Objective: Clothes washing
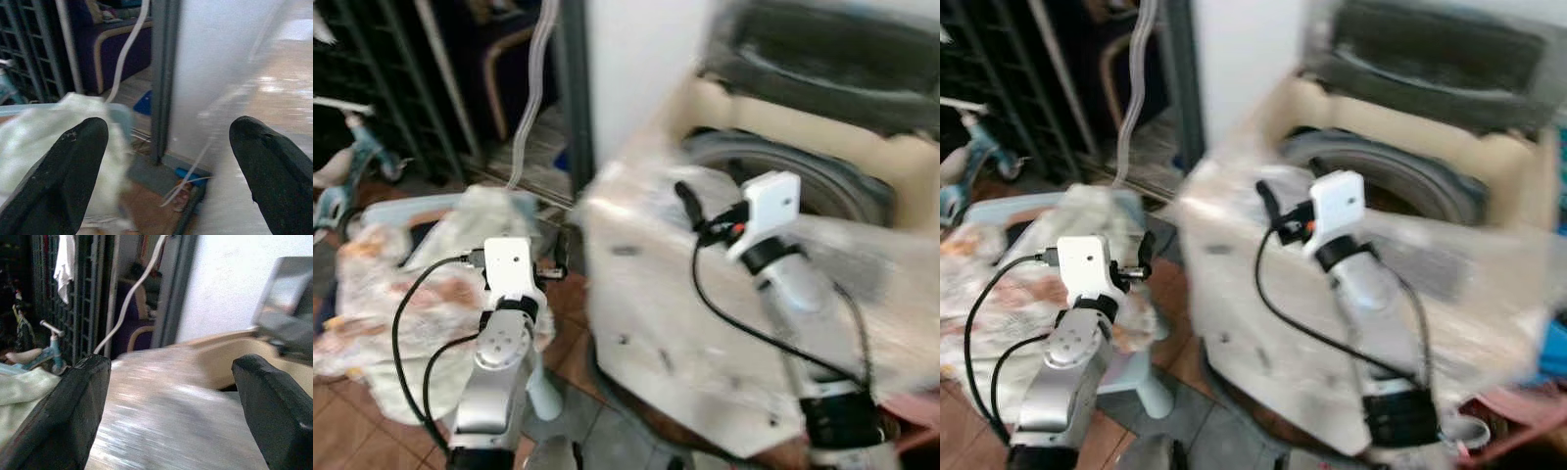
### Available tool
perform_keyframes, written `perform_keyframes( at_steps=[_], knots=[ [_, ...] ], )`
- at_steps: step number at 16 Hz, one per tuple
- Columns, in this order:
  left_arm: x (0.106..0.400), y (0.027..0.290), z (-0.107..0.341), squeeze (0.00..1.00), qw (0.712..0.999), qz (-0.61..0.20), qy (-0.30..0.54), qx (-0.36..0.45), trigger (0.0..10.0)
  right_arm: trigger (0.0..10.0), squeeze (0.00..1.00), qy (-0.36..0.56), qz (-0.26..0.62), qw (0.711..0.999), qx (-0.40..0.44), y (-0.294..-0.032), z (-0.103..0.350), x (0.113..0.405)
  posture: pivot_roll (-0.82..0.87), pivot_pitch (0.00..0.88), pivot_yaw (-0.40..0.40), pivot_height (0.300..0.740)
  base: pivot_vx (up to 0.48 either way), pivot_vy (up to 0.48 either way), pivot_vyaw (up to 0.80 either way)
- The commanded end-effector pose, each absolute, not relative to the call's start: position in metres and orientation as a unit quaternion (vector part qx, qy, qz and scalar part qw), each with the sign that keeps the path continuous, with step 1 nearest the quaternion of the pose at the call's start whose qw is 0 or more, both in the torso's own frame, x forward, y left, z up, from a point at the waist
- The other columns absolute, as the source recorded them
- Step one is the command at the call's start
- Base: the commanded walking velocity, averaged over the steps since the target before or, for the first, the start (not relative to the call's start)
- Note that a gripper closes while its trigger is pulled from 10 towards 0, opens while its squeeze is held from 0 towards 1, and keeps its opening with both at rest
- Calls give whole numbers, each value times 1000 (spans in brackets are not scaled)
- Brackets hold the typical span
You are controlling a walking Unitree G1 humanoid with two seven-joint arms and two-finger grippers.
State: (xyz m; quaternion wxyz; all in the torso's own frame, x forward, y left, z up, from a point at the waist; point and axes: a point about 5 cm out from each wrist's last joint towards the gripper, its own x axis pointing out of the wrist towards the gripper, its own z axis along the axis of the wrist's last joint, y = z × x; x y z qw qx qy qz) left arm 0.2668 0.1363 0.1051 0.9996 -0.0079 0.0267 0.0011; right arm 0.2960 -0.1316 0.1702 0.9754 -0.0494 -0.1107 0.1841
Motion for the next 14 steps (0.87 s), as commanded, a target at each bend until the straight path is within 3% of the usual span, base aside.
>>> perform_keyframes(
  at_steps=[1,6,8,11,14],
  knots=[
    [266,137,108,0,1000,0,19,1,10000,10000,0,-116,155,980,-46,-133,174,295,-45,32,1,740,0,480,0],
    [268,134,110,0,1000,-11,15,12,10000,10000,0,-88,88,991,-44,-138,169,302,-46,32,7,740,0,480,0],
    [268,134,110,0,1000,-10,15,13,10000,10000,0,-78,104,991,28,-131,167,303,-44,31,6,740,0,480,0],
    [268,134,111,0,1000,-5,11,15,10000,10000,0,-52,112,992,8,-126,160,300,-41,32,4,740,0,480,0],
    [268,136,112,0,1000,5,5,26,10000,10000,0,-57,127,990,9,-123,159,296,-40,29,7,740,0,0,487]
  ],
)
